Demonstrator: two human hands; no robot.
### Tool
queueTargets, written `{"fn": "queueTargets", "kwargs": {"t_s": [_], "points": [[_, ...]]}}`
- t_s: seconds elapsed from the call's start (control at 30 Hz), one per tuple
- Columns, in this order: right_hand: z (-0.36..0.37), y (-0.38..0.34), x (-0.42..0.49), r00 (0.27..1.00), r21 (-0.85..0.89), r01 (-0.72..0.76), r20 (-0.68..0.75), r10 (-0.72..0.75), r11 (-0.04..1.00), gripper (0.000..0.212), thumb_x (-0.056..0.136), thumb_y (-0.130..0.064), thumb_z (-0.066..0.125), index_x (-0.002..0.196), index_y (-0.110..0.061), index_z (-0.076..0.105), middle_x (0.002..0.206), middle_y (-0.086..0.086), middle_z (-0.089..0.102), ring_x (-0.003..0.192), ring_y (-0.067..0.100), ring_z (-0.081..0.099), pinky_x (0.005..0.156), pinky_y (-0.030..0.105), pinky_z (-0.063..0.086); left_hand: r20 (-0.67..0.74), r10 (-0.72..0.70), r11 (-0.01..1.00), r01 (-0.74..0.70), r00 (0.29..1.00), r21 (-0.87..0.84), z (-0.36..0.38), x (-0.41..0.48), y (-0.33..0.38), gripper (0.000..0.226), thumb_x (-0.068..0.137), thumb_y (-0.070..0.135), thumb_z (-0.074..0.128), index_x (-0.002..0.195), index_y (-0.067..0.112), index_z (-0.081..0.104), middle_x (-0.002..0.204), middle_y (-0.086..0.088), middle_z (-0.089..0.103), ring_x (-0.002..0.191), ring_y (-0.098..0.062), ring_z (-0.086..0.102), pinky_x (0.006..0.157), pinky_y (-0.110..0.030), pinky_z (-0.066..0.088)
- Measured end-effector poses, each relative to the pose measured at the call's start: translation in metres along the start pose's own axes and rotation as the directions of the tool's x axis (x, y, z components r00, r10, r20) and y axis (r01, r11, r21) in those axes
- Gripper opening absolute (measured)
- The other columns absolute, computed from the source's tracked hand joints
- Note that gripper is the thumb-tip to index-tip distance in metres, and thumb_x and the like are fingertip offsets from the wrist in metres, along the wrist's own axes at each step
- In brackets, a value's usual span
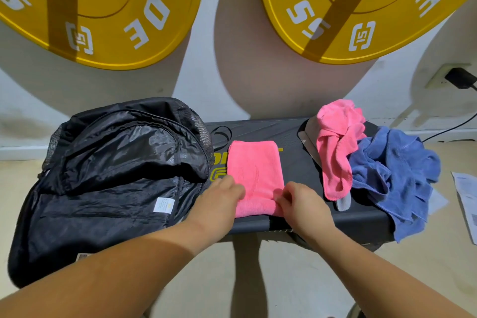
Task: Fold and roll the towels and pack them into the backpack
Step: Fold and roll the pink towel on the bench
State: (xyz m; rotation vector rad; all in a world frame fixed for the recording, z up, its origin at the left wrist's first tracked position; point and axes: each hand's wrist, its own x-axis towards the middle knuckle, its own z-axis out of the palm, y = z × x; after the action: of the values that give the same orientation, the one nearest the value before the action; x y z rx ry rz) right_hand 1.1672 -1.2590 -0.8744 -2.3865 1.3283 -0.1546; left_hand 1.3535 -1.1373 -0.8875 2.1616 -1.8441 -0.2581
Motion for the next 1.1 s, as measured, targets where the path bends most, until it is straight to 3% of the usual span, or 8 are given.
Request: {"fn": "queueTargets", "kwargs": {"t_s": [0.13,0.23,0.43,0.67,0.87,0.93,1.0,1.1], "points": [[0.012,0.010,-0.004,0.968,-0.191,0.215,-0.086,-0.235,0.958,0.034,0.103,-0.045,0.047,0.089,-0.016,0.059,0.086,0.001,0.056,0.079,0.025,0.057,0.062,0.040,0.049,0.078,0.229,0.935,-0.241,0.970,0.259,0.005,-0.007,0.007,0.020,0.067,0.005,0.065,0.082,0.017,0.058,0.090,-0.003,0.052,0.086,-0.028,0.053,0.056,-0.039,0.048],[0.020,0.025,-0.008,0.899,-0.263,0.384,-0.110,-0.423,0.885,0.031,0.093,-0.045,0.059,0.084,-0.015,0.060,0.081,0.002,0.052,0.070,0.024,0.053,0.049,0.040,0.046,0.088,0.215,0.949,-0.229,0.973,0.216,0.005,-0.012,0.004,0.012,0.084,0.019,0.051,0.093,0.016,0.058,0.100,-0.003,0.050,0.095,-0.027,0.047,0.069,-0.044,0.052],[0.017,0.027,-0.008,0.891,-0.257,0.418,-0.074,-0.449,0.872,0.022,0.081,-0.023,0.075,0.098,-0.016,0.061,0.095,0.001,0.050,0.081,0.025,0.051,0.059,0.038,0.047,0.055,0.053,0.999,-0.054,0.997,0.010,0.003,-0.012,-0.001,0.035,0.094,0.024,0.056,0.128,0.025,0.063,0.111,0.004,0.051,0.104,-0.021,0.045,0.089,-0.041,0.050],[-0.002,0.016,0.000,0.981,0.234,0.137,0.100,-0.164,0.963,0.013,0.093,-0.032,0.065,0.101,-0.023,0.057,0.103,-0.005,0.064,0.091,0.018,0.061,0.084,0.037,0.052,0.074,-0.345,0.838,0.343,0.936,-0.425,-0.002,-0.007,0.000,0.017,0.086,0.011,0.068,0.094,0.026,0.066,0.091,0.007,0.064,0.085,-0.016,0.060,0.077,-0.026,0.049],[-0.001,0.009,0.003,0.989,0.442,-0.097,0.140,0.038,0.892,0.011,0.093,-0.030,0.068,0.092,-0.022,0.060,0.084,-0.005,0.065,0.074,0.008,0.059,0.059,0.018,0.041,0.114,-0.516,0.665,0.480,0.849,-0.572,0.000,-0.001,-0.002,0.019,0.085,0.010,0.075,0.079,0.023,0.062,0.082,-0.001,0.061,0.069,-0.019,0.058,0.066,-0.030,0.050],[0.000,0.004,0.007,0.991,0.409,-0.117,0.106,0.080,0.905,0.015,0.094,-0.031,0.067,0.089,-0.019,0.059,0.083,-0.007,0.061,0.075,0.010,0.057,0.063,0.026,0.042,-0.038,-0.397,0.842,0.347,0.917,-0.412,-0.004,0.001,-0.005,0.016,0.083,0.009,0.075,0.080,0.019,0.063,0.085,0.003,0.055,0.075,-0.021,0.057,0.072,-0.032,0.049],[0.004,-0.001,0.009,0.999,0.264,-0.054,0.010,0.053,0.963,0.018,0.096,-0.034,0.063,0.088,-0.020,0.057,0.085,-0.007,0.057,0.077,0.016,0.056,0.067,0.033,0.044,-0.096,-0.075,0.991,0.064,0.992,-0.116,-0.008,0.002,-0.006,0.013,0.082,0.004,0.067,0.083,0.017,0.065,0.090,0.001,0.053,0.085,-0.025,0.056,0.072,-0.037,0.051],[0.016,0.000,0.009,0.959,-0.112,0.211,-0.167,-0.227,0.971,0.014,0.096,-0.027,0.061,0.087,-0.016,0.059,0.088,0.001,0.052,0.078,0.025,0.054,0.057,0.036,0.041,0.012,0.201,0.958,-0.199,0.979,0.206,-0.007,-0.002,0.000,0.017,0.069,0.001,0.064,0.079,0.015,0.061,0.089,-0.004,0.054,0.084,-0.028,0.055,0.053,-0.039,0.049]]}}
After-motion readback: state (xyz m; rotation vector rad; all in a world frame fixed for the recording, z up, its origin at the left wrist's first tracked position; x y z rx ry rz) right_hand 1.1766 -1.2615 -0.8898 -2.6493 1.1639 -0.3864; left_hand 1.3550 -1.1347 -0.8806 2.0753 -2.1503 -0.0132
